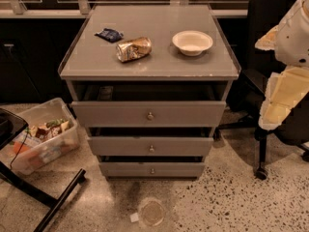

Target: Open middle drawer

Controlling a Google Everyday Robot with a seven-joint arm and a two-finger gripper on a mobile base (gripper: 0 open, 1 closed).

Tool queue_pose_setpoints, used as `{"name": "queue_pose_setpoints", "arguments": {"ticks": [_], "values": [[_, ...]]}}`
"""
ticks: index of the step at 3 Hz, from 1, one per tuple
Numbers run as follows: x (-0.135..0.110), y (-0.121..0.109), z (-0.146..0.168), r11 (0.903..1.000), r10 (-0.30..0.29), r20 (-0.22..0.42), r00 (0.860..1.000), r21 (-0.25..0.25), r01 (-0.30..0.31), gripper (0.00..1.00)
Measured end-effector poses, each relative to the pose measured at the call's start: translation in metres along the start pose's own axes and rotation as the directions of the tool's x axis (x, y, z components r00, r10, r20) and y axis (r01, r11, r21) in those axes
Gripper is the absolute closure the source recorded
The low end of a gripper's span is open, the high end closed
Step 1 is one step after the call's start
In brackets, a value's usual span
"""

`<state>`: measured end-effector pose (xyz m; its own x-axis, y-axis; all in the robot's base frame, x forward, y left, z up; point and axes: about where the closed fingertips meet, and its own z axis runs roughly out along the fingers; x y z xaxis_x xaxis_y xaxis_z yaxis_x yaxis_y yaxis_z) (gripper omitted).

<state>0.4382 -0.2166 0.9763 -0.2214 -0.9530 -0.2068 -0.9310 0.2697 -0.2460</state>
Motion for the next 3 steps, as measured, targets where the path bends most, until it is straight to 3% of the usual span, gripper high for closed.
{"name": "queue_pose_setpoints", "arguments": {"ticks": [2,3], "values": [[0.003,-0.001,0.014,0.9993,0.034,0.019,0.999,-0.013,-0.034,0.00],[-0.003,0.009,0.067,0.9886,0.139,0.070,0.988,-0.068,-0.134,0.00]]}}
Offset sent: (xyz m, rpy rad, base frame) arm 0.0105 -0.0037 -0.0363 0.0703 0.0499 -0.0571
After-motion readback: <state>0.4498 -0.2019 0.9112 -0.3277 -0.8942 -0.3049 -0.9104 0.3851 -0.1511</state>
